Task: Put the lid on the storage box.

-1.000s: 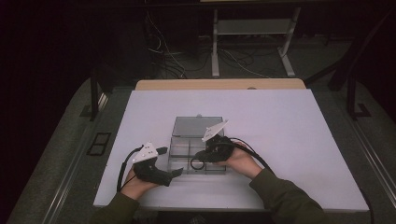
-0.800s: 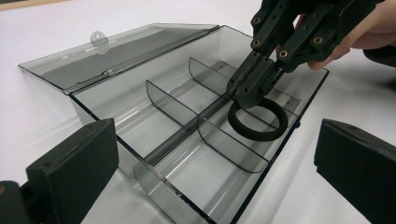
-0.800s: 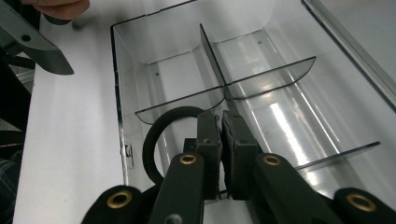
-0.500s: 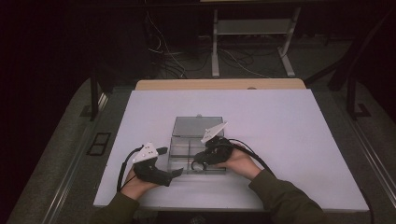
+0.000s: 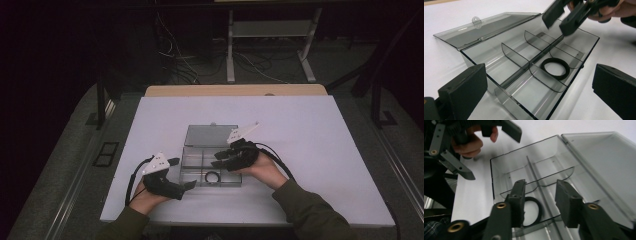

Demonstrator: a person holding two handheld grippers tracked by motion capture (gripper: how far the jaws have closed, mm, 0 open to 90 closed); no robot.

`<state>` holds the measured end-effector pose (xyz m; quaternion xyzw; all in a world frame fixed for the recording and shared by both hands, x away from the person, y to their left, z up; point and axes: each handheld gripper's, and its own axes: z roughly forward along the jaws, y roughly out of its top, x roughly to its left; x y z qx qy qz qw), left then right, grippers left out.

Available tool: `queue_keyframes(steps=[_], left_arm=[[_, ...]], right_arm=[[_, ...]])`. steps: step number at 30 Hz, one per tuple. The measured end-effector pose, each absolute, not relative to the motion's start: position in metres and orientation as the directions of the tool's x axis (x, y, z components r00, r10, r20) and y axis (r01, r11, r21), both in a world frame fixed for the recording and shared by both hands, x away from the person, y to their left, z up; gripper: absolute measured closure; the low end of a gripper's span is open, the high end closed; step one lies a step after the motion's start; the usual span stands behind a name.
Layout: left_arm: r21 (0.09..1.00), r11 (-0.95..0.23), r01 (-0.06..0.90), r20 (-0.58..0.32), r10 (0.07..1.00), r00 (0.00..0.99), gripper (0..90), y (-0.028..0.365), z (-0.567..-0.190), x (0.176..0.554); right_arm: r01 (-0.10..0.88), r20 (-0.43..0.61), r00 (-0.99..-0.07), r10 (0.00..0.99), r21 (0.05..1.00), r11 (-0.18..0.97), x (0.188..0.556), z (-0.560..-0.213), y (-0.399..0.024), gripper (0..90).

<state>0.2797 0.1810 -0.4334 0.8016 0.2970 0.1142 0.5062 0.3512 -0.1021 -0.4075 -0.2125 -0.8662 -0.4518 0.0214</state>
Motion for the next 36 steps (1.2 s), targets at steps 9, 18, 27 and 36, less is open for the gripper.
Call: queue_keyframes(steps=[9,18,27,36], left_arm=[[0.875,-0.312,0.370,-0.123,0.596,0.793,0.0,0.184,-0.429,0.286],[0.884,-0.281,0.373,-0.138,0.605,0.784,1.4,0.189,-0.418,0.301],[0.892,-0.256,0.372,-0.142,0.623,0.769,14.6,0.194,-0.405,0.324],[0.888,-0.270,0.373,-0.118,0.649,0.752,34.3,0.193,-0.404,0.349]], right_arm=[[0.381,0.204,-0.890,0.408,0.825,0.417,0.361,-0.397,-0.125,46.6],[0.418,0.220,-0.850,0.478,0.834,0.359,0.371,-0.393,-0.143,47.0],[0.435,0.208,-0.815,0.541,0.837,0.332,0.383,-0.393,-0.159,56.1],[0.443,0.173,-0.779,0.603,0.833,0.333,0.391,-0.396,-0.174,72.6]])
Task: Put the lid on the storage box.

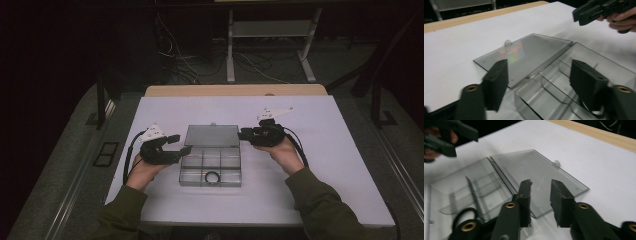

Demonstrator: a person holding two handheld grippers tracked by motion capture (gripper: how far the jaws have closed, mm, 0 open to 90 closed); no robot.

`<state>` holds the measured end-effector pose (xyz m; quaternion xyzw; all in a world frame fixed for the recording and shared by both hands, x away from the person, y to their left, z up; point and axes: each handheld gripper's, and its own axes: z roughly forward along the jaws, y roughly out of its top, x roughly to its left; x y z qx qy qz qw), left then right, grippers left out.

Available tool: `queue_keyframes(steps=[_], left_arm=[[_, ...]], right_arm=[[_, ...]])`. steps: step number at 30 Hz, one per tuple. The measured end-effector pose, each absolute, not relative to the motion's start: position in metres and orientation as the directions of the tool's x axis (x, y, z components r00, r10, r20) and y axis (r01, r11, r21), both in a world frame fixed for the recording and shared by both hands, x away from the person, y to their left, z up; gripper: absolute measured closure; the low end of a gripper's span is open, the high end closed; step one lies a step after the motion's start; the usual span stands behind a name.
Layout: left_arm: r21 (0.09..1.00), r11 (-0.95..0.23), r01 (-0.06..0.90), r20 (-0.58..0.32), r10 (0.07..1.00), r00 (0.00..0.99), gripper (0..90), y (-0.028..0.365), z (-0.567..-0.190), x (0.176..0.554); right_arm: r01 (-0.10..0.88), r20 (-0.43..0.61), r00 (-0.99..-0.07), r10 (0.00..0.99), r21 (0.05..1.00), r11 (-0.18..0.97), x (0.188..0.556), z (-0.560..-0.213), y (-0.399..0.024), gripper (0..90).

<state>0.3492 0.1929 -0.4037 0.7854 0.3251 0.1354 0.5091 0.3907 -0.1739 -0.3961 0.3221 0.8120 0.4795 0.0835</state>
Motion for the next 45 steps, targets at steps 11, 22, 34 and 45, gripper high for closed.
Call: queue_keyframes(steps=[11,22,34,45], left_arm=[[0.869,-0.293,0.399,-0.104,0.680,0.726,67.2,0.190,-0.406,0.382],[0.828,-0.327,0.456,-0.101,0.713,0.694,89.2,0.186,-0.417,0.417],[0.766,-0.363,0.530,-0.092,0.754,0.650,89.0,0.190,-0.438,0.431],[0.704,-0.395,0.590,-0.112,0.759,0.642,89.0,0.192,-0.447,0.432]], right_arm=[[0.472,0.179,-0.752,0.634,0.818,0.329,0.407,-0.409,-0.179,86.5],[0.511,0.198,-0.724,0.661,0.797,0.322,0.425,-0.422,-0.181,89.2],[0.548,0.203,-0.713,0.671,0.759,0.353,0.431,-0.438,-0.176,89.2],[0.582,0.212,-0.705,0.676,0.718,0.382,0.433,-0.447,-0.171,89.2]])
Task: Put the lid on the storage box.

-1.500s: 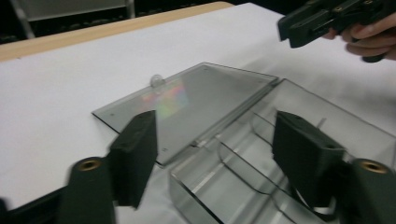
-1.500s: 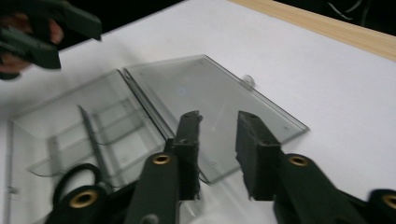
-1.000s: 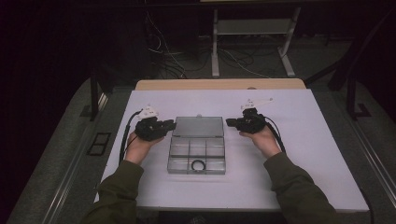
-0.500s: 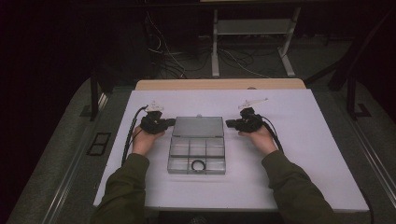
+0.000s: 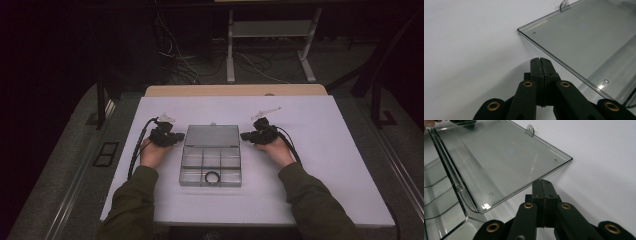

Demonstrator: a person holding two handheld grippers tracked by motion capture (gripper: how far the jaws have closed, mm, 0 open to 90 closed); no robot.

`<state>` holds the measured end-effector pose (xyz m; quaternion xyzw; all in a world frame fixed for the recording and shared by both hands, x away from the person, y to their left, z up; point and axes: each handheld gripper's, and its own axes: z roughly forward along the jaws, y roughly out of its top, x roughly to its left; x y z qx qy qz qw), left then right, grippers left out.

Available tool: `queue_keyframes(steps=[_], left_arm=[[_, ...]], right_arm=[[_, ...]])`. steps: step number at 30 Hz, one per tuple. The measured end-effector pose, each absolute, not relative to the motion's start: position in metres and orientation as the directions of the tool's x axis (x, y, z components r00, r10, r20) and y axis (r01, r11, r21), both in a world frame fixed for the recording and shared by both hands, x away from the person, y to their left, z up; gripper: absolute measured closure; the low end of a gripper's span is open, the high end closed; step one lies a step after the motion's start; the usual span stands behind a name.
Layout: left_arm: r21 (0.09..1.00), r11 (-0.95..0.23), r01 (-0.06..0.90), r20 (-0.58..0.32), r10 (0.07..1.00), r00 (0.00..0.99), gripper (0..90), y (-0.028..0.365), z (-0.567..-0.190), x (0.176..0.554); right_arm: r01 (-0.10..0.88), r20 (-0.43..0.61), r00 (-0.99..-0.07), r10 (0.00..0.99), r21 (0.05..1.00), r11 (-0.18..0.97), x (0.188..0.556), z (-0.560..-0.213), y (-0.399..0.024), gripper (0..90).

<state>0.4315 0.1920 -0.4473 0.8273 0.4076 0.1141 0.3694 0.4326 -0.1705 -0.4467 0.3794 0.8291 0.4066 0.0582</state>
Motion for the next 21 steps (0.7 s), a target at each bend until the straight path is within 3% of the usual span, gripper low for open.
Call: queue_keyframes(steps=[21], left_arm=[[0.700,-0.372,0.610,-0.171,0.742,0.649,89.0,0.1862,-0.4495,0.4324]], right_arm=[[0.594,0.223,-0.709,0.669,0.701,0.396,0.4338,-0.4537,-0.1605,89.2]])
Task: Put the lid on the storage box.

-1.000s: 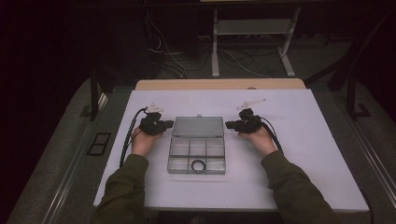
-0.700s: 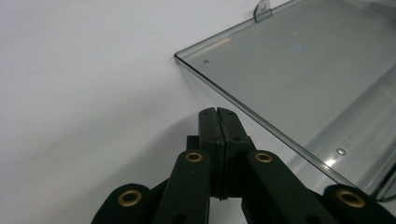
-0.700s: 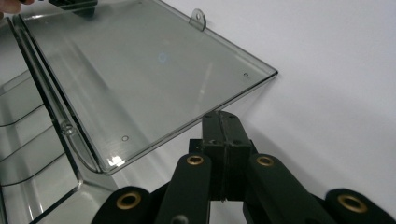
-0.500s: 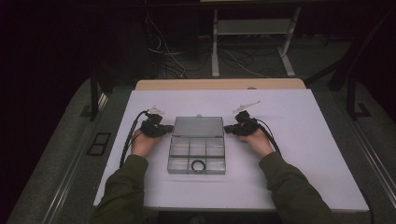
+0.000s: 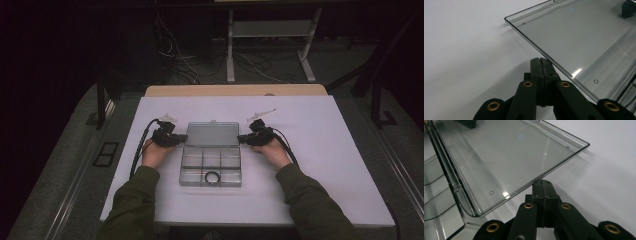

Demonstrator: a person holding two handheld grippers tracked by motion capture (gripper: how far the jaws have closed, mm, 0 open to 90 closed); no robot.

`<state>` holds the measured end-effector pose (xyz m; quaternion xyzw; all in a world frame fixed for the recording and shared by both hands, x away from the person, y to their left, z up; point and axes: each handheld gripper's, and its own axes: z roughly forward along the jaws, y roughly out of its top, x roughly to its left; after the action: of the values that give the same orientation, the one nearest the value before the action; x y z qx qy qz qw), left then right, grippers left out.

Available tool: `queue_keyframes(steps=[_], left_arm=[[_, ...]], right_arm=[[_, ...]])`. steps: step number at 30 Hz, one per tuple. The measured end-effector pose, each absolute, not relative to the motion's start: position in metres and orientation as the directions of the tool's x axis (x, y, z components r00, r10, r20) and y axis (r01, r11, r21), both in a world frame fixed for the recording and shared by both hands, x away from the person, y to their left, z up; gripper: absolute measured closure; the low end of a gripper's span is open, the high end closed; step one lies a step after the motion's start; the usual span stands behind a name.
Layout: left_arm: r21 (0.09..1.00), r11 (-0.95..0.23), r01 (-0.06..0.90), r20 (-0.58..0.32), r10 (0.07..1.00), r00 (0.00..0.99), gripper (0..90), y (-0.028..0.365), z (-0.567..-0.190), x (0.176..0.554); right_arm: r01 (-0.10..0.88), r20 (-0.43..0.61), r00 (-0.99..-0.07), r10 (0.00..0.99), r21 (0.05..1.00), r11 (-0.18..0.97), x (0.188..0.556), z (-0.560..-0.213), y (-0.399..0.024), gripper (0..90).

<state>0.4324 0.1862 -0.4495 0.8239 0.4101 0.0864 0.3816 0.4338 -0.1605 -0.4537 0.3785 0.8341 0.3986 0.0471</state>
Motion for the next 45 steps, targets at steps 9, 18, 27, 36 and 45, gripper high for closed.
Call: queue_keyframes(steps=[9,18,27,36,45], left_arm=[[0.714,-0.358,0.602,-0.190,0.728,0.659,89.0,0.185,-0.449,0.433],[0.739,-0.319,0.593,-0.219,0.718,0.660,89.0,0.186,-0.446,0.432],[0.759,-0.302,0.577,-0.227,0.708,0.669,89.0,0.186,-0.442,0.432],[0.775,-0.282,0.566,-0.235,0.703,0.671,89.0,0.186,-0.439,0.431],[0.792,-0.258,0.553,-0.241,0.700,0.672,89.0,0.186,-0.434,0.431]], right_arm=[[0.592,0.231,-0.704,0.672,0.714,0.374,0.433,-0.449,-0.161,89.2],[0.581,0.229,-0.709,0.667,0.726,0.368,0.431,-0.444,-0.160,89.2],[0.571,0.226,-0.715,0.661,0.735,0.366,0.430,-0.440,-0.157,89.2],[0.561,0.223,-0.723,0.654,0.741,0.368,0.428,-0.438,-0.153,89.2],[0.553,0.223,-0.728,0.649,0.751,0.362,0.428,-0.436,-0.151,89.2]])
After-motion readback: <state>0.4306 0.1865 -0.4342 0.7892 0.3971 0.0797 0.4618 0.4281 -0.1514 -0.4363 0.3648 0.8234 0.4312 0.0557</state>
